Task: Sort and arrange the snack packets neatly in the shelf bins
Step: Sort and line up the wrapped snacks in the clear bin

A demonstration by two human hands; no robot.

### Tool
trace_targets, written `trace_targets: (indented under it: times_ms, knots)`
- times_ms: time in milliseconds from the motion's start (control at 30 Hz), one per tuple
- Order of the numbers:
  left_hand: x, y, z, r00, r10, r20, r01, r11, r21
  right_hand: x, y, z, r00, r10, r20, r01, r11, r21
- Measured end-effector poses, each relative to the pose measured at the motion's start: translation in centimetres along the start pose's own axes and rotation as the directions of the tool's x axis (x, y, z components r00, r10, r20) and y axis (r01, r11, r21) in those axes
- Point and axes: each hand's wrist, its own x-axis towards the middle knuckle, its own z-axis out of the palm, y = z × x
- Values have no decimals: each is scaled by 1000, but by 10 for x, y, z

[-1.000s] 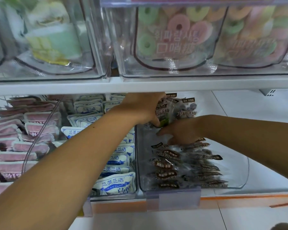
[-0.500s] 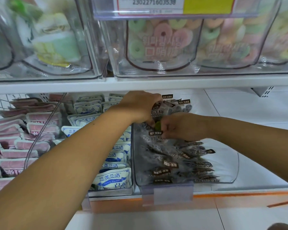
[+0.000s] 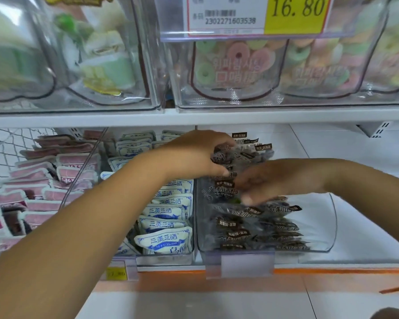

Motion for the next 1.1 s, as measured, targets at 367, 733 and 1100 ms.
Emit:
trace_targets:
  times_ms: [367,733,1100]
  knots:
    - [-69,-2,37,922,157,-353,-151,988,44,40,-11,35,854,-210,-476,-82,849,-521]
    - [-75,21,64,968,250,-19,-224,896,384,5,12,31,950,-150,-273,31,917,-397]
    - [-75,29,69,969,237,-64,-192,897,399,-34,3,29,973,40,-225,-154,842,-517]
